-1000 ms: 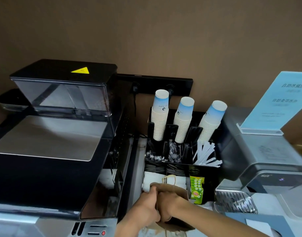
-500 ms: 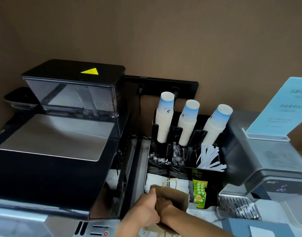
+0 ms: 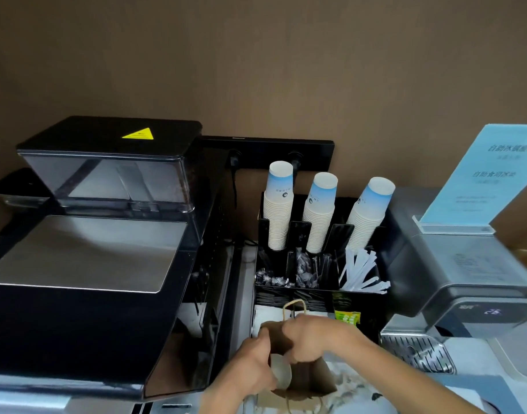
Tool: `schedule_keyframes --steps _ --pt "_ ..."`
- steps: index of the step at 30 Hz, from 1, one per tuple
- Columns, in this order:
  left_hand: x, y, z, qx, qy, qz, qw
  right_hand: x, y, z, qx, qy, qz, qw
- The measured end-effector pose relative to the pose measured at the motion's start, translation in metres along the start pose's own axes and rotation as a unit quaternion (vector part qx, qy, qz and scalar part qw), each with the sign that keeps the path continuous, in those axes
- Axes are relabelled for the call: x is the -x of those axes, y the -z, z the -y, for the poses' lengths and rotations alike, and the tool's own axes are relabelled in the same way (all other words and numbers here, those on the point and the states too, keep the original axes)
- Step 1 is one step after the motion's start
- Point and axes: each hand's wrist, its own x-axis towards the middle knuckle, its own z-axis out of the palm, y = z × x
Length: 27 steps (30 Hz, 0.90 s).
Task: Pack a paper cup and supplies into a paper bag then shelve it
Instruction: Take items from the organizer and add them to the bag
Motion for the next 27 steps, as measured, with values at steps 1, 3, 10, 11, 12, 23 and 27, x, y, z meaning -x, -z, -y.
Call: schedule_keyframes --steps 1,3,10,11,12,23,27 --pt "0.0 0.0 -0.001 -0.003 0.002 -0.001 1.0 0.0 0.012 -0.009 -0.016 0.041 -0.03 0.999" --pt "0.0 0.0 -0.002 -0.005 0.006 -0.001 1.0 0.011 0.046 -0.034 -0.13 0.042 -0.042 0.99" --pt "0.0 0.0 -0.006 0.013 0.019 -0.001 1.0 0.0 0.101 -0.086 -0.275 0.03 -0.279 0.92" --pt "0.001 0.0 -0.006 0.016 0.02 -0.001 1.0 -0.011 0.105 -0.09 -0.281 0.027 -0.313 0.907" --pt "0.002 -0.001 -0.006 0.021 0.021 -0.002 1.0 -0.022 0.106 -0.092 -0.281 0.022 -0.329 0.901" --pt "0.007 0.002 0.0 0.059 0.026 -0.011 0.998 -0.128 0.063 -0.087 -0.067 0.013 -0.233 0.97" --pt "0.006 0.003 0.002 0.062 0.031 -0.012 0.998 -0.135 0.059 -0.089 -0.02 0.009 -0.22 0.975"
